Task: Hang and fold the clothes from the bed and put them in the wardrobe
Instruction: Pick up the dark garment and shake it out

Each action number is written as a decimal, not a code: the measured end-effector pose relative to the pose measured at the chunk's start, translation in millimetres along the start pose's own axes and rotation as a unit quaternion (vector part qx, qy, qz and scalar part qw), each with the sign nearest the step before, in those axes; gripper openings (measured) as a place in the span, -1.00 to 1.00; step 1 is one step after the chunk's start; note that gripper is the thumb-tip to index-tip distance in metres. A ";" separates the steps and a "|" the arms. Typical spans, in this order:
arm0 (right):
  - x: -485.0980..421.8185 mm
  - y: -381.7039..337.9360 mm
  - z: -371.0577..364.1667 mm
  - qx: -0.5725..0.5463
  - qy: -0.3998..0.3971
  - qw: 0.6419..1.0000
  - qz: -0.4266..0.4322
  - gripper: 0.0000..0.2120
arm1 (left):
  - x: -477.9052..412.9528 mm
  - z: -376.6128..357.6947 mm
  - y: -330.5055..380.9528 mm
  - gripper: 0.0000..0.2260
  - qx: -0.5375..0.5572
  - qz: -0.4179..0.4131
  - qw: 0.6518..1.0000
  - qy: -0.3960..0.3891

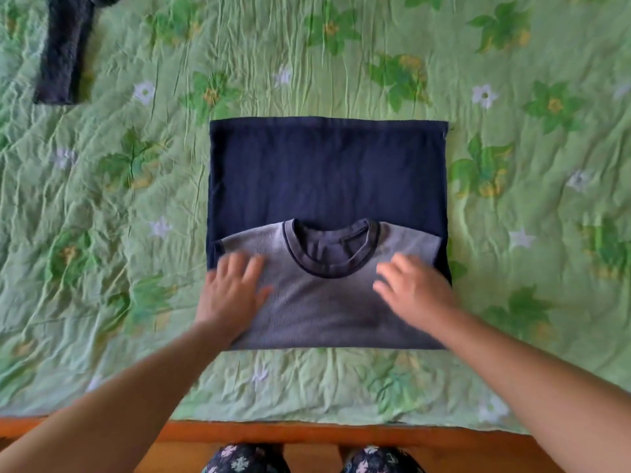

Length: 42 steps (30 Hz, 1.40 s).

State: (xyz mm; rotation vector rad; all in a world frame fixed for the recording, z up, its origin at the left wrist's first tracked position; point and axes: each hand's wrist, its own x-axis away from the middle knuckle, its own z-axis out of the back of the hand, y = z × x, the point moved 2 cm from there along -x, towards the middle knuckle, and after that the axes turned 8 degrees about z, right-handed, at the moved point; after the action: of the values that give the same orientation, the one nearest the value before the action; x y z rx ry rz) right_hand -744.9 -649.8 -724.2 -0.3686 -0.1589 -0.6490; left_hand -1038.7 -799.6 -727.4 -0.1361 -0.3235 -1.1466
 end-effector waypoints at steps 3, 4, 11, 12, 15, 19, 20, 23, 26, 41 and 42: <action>-48.4 44.5 21.7 0.031 0.033 0.992 -0.116 -0.57 | -51.0 12.1 -13.9 -0.47 0.050 0.106 0.993 -0.010; -60.2 59.1 25.8 0.028 -0.010 0.987 -0.159 -0.57 | -65.6 13.4 -17.6 -0.52 0.059 0.126 0.990 -0.029; -63.0 80.9 21.7 -0.080 -0.133 0.976 -0.153 -0.92 | -96.3 7.8 -29.7 -0.96 0.094 0.119 0.980 -0.130; -60.1 79.8 21.3 -0.073 -0.135 0.977 -0.149 -0.92 | -96.2 7.4 -31.3 -0.94 0.113 0.110 0.979 -0.129; -62.3 88.2 24.1 -0.093 -0.136 0.972 -0.165 -0.86 | -100.9 10.4 -37.7 -0.88 0.133 0.087 0.984 -0.084; -92.2 119.3 49.6 -0.154 -0.040 0.974 -0.161 -0.89 | -137.3 24.1 -46.8 -0.85 0.167 0.077 0.983 -0.019; -103.7 128.5 57.4 -0.153 -0.023 0.974 -0.164 -0.89 | -151.6 30.9 -47.9 -0.84 0.176 0.082 0.981 -0.004; -143.8 151.2 72.9 -0.128 0.008 0.980 -0.150 -0.87 | -196.8 50.2 -48.6 -0.88 0.176 0.076 0.981 0.020; -181.0 166.4 75.7 -0.099 0.050 0.983 -0.145 -0.88 | -240.2 65.4 -47.5 -0.91 0.148 0.077 0.985 0.035; -193.8 79.3 -12.2 0.091 -0.012 0.994 -0.051 -0.19 | -213.4 -8.0 31.4 -0.37 -0.027 -0.052 0.998 0.030; -197.7 83.5 -17.9 0.094 -0.025 0.994 -0.054 -0.22 | -218.4 -13.2 30.2 -0.37 -0.030 -0.043 0.998 0.023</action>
State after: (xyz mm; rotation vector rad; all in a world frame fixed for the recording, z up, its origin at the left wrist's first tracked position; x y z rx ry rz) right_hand -848.7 -484.6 -815.4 -0.1960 -0.2879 -0.7250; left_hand -1089.9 -600.5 -808.2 -0.1496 -0.2564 -1.2431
